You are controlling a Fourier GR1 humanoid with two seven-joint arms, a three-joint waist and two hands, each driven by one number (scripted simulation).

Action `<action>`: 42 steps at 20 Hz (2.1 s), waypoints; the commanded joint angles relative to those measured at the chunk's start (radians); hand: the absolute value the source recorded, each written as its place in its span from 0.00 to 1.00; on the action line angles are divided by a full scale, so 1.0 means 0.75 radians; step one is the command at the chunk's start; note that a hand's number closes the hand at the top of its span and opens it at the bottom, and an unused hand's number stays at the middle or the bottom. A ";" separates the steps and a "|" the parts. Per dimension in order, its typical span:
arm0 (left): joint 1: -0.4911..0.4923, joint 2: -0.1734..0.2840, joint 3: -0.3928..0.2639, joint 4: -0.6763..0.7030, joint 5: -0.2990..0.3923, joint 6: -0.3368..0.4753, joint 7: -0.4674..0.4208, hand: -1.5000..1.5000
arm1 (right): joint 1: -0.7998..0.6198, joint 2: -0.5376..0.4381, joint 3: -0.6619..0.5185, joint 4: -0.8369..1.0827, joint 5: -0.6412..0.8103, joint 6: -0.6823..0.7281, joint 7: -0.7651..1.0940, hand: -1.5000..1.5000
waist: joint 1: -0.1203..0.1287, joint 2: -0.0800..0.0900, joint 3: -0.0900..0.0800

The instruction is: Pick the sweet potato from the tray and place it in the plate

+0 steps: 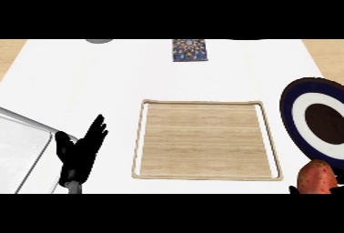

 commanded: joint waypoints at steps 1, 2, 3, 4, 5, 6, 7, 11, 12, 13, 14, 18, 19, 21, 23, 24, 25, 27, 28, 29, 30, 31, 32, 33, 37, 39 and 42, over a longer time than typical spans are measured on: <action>-0.039 -0.042 -0.012 0.088 -0.014 0.001 -0.048 0.50 | -0.085 -0.069 -0.296 0.161 -0.271 0.028 -0.125 1.00 | 0.026 0.009 -0.002; -0.030 -0.008 -0.010 0.034 -0.005 -0.018 0.004 0.50 | -0.251 -0.119 -0.383 0.241 -0.280 0.023 -0.045 1.00 | 0.041 0.011 -0.002; 0.014 -0.008 -0.026 0.009 -0.002 -0.042 -0.030 0.50 | -0.290 -0.142 -0.437 0.372 -0.317 0.026 -0.120 1.00 | 0.046 0.010 -0.001; -0.042 0.017 0.021 0.097 -0.014 -0.043 -0.075 0.50 | -0.312 -0.113 -0.417 0.361 -0.260 -0.018 -0.098 1.00 | 0.041 0.011 -0.003; -0.089 0.001 0.008 0.129 -0.012 -0.043 -0.038 0.50 | -0.364 -0.139 -0.487 0.423 -0.299 -0.034 -0.115 1.00 | 0.038 0.012 -0.002; -0.046 -0.016 -0.015 -0.016 -0.011 0.000 0.057 0.50 | -0.420 -0.195 -0.533 0.450 -0.312 -0.017 -0.035 1.00 | 0.048 0.010 -0.002; -0.010 0.008 -0.007 0.026 -0.009 -0.039 -0.004 0.50 | -0.483 -0.201 -0.569 0.662 -0.356 -0.010 -0.208 1.00 | 0.053 0.012 -0.001; -0.062 -0.008 -0.010 -0.020 -0.012 -0.020 0.074 0.50 | -0.713 -0.341 -0.646 0.917 -0.404 0.052 -0.225 1.00 | 0.052 0.011 -0.002; -0.079 -0.030 -0.004 0.036 -0.011 -0.019 0.008 0.50 | -0.791 -0.379 -0.678 1.057 -0.430 0.063 -0.265 1.00 | 0.057 0.013 -0.002; -0.103 -0.005 0.021 0.068 -0.018 -0.022 0.013 0.50 | -0.750 -0.432 -0.727 1.113 -0.477 0.147 -0.319 1.00 | 0.048 0.012 -0.002; -0.078 -0.044 -0.026 0.034 -0.041 0.005 0.031 0.50 | -0.856 -0.403 -0.709 1.267 -0.462 0.109 -0.432 1.00 | 0.058 0.014 -0.001; -0.002 -0.030 -0.020 0.017 -0.038 -0.026 -0.017 0.50 | -1.046 -0.550 -0.768 1.597 -0.478 0.167 -0.519 1.00 | 0.062 0.013 -0.001; -0.094 0.031 0.046 0.132 0.008 -0.103 -0.022 0.50 | -1.120 -0.607 -0.752 1.646 -0.451 0.164 -0.482 1.00 | 0.061 0.016 -0.002; -0.102 -0.005 0.026 0.116 -0.028 -0.053 -0.020 0.50 | -1.153 -0.653 -0.806 1.867 -0.488 0.232 -0.656 1.00 | 0.059 0.015 -0.001; -0.076 -0.030 -0.047 0.036 -0.046 -0.057 0.008 0.50 | -1.171 -0.734 -0.669 1.885 -0.334 0.197 -0.245 1.00 | 0.109 0.027 -0.001; -0.073 -0.010 -0.009 0.047 -0.003 -0.089 -0.009 0.50 | -1.114 -0.699 -0.605 1.917 -0.239 0.146 -0.321 0.00 | 0.111 0.030 -0.001; -0.076 -0.041 -0.031 0.043 -0.026 -0.055 -0.001 0.50 | -1.162 -0.754 -0.559 1.948 -0.200 0.188 -0.254 0.00 | 0.111 0.029 -0.001; -0.062 -0.039 -0.040 -0.011 -0.017 -0.051 0.076 0.50 | -1.218 -0.737 -0.555 2.103 -0.216 0.280 -0.349 0.00 | 0.112 0.026 0.003; -0.130 -0.039 -0.015 0.069 -0.037 -0.037 0.018 0.50 | -1.265 -0.751 -0.551 2.176 -0.212 0.319 -0.390 0.00 | 0.104 0.031 0.003; -0.181 0.001 0.029 0.127 -0.020 -0.065 0.028 0.50 | -1.358 -0.745 -0.532 2.216 -0.191 0.304 -0.383 0.00 | 0.096 0.029 0.001; -0.135 -0.040 -0.009 0.076 -0.030 -0.041 0.026 0.50 | -1.372 -0.752 -0.569 2.285 -0.231 0.365 -0.457 0.00 | 0.104 0.030 0.003; -0.117 -0.022 -0.017 0.043 -0.034 -0.050 0.052 0.50 | -1.354 -0.780 -0.604 2.317 -0.263 0.432 -0.548 0.00 | 0.100 0.029 0.004; -0.122 -0.028 -0.005 0.064 -0.023 -0.052 0.040 0.50 | -1.378 -0.778 -0.621 2.343 -0.280 0.456 -0.579 0.00 | 0.102 0.031 0.005; -0.091 -0.063 -0.038 0.038 -0.032 -0.032 0.055 0.50 | -1.404 -0.744 -0.626 2.348 -0.287 0.440 -0.607 0.00 | 0.114 0.033 0.006; -0.076 -0.017 0.006 0.061 -0.023 -0.063 -0.007 0.50 | -1.421 -0.698 -0.752 2.383 -0.421 0.506 -0.782 0.00 | 0.095 0.029 0.005; -0.111 -0.038 0.012 0.119 -0.020 -0.057 -0.018 0.50 | -1.430 -0.792 -0.816 2.417 -0.491 0.650 -0.773 0.00 | 0.075 0.030 0.004; -0.070 -0.021 -0.001 -0.009 -0.004 -0.064 0.069 0.50 | -1.411 -0.819 -0.880 2.511 -0.548 0.702 -0.782 0.00 | 0.084 0.025 0.004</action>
